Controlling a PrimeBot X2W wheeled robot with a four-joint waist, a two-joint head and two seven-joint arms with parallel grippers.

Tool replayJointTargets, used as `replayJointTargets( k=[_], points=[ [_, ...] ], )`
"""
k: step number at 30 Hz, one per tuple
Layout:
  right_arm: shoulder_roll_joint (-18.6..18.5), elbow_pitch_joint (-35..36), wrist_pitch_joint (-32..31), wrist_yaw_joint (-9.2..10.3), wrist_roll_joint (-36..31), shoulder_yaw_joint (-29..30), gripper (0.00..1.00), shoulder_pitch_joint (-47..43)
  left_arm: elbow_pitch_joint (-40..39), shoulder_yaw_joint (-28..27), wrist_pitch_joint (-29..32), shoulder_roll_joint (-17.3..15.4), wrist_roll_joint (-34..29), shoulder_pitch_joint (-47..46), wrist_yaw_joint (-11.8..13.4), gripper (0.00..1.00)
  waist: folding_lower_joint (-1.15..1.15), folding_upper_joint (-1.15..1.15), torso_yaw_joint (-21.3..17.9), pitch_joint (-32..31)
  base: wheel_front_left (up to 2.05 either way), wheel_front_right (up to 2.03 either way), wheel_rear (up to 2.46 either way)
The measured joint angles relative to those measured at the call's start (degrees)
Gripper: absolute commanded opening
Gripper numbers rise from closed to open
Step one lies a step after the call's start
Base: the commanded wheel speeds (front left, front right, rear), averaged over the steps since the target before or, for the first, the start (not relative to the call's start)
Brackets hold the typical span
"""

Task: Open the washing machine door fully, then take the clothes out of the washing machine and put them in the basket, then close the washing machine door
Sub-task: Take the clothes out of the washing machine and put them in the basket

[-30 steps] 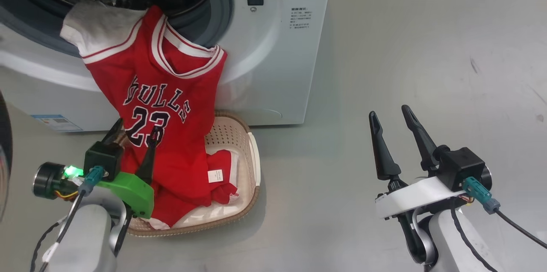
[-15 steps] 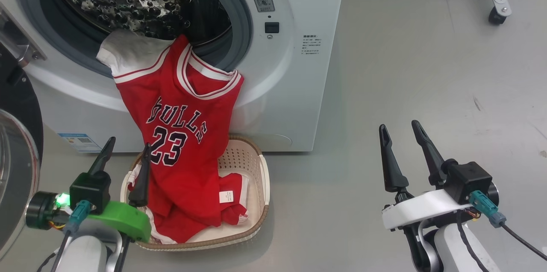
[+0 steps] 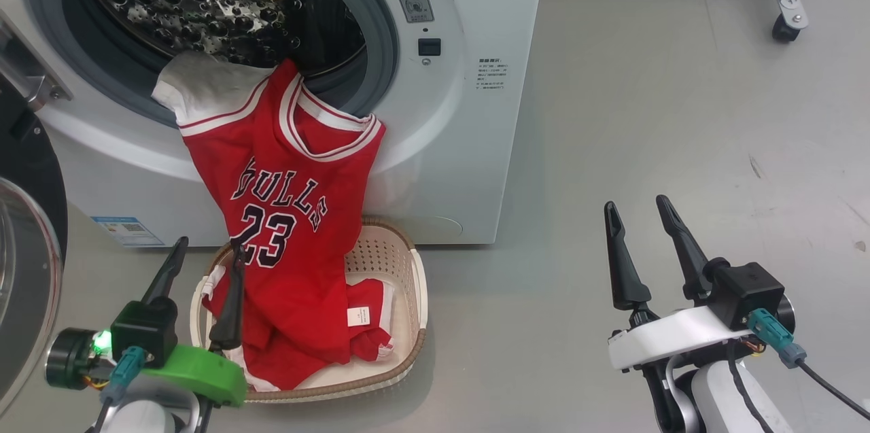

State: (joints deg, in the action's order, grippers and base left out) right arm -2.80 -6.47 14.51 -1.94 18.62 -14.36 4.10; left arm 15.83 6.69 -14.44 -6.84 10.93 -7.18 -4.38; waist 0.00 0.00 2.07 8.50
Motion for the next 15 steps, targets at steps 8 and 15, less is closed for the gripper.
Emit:
replayJointTargets(
  k=[8,15],
  points=[
    [0.0,0.0,0.0,-0.02,0.0,-0.5,1.00,-0.5,-1.6,-0.8,0.0,0.0,-0.1,1.5,0.0,1.00,0.00,0.00,0.0,0.1,0.00,0.00,0.00],
    [0.0,0.6,0.0,-0.03,0.0,-1.0,1.00,-0.5,-3.3,-1.5,0.0,0.0,-0.2,2.1,-0.3,1.00,0.00,0.00,-0.6,1.4,0.00,0.00,0.00]
  ],
)
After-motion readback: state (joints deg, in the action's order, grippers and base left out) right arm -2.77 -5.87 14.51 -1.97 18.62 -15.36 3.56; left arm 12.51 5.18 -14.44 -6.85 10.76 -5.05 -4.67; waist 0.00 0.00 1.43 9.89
